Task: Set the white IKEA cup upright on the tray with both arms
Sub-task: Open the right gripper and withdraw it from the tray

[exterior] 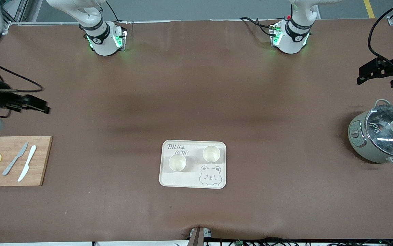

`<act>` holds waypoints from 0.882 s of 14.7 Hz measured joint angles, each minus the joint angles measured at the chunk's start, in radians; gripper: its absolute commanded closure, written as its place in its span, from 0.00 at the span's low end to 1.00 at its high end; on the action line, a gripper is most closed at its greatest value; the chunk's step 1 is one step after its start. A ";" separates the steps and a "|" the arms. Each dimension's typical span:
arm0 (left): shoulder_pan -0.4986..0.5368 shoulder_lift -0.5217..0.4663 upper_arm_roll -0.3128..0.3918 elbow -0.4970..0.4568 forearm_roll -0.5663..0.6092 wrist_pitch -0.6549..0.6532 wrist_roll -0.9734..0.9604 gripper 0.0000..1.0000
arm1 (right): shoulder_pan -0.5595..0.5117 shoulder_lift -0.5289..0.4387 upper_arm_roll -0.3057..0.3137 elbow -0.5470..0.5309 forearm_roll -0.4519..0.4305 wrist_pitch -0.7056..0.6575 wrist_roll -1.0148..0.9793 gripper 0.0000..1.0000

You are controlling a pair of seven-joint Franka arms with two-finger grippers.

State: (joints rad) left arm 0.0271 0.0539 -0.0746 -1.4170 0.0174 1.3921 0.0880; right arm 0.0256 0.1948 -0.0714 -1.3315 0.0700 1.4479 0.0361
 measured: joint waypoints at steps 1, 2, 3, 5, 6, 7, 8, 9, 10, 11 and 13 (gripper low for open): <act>0.000 0.000 0.000 0.000 0.002 0.000 0.000 0.00 | -0.043 -0.009 -0.001 -0.008 -0.016 0.002 -0.045 0.00; 0.000 0.000 0.000 0.000 0.006 0.000 0.001 0.00 | -0.077 -0.011 -0.001 -0.017 -0.035 0.015 -0.073 0.00; 0.000 0.000 0.000 0.000 0.013 0.000 0.004 0.00 | -0.096 -0.011 -0.001 -0.032 -0.051 0.042 -0.089 0.00; 0.000 0.000 0.000 0.000 0.025 0.000 0.027 0.00 | -0.099 -0.011 0.003 -0.078 -0.065 0.111 -0.092 0.00; 0.000 0.000 0.000 0.000 0.028 0.000 0.034 0.00 | -0.097 -0.011 0.009 -0.097 -0.069 0.134 -0.092 0.00; 0.000 0.000 0.000 0.000 0.028 0.000 0.036 0.00 | -0.095 -0.011 0.014 -0.109 -0.072 0.147 -0.092 0.00; 0.000 0.000 0.000 0.000 0.028 0.000 0.036 0.00 | -0.093 -0.011 0.018 -0.115 -0.073 0.151 -0.092 0.00; 0.000 0.000 0.000 0.000 0.028 0.000 0.036 0.00 | -0.093 -0.013 0.020 -0.118 -0.073 0.152 -0.092 0.00; 0.000 0.000 -0.001 0.000 0.028 0.000 0.036 0.00 | -0.093 -0.016 0.020 -0.119 -0.074 0.152 -0.092 0.00; 0.000 0.000 -0.001 0.000 0.028 0.000 0.036 0.00 | -0.093 -0.018 0.020 -0.120 -0.074 0.152 -0.092 0.00; 0.000 0.000 -0.001 0.000 0.028 0.000 0.036 0.00 | -0.093 -0.022 0.020 -0.121 -0.074 0.152 -0.092 0.00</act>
State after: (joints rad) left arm 0.0270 0.0539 -0.0761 -1.4171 0.0458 1.3918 0.1242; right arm -0.0676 0.1730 -0.0513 -1.4526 -0.0039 1.5998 -0.0561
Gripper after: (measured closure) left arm 0.000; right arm 0.000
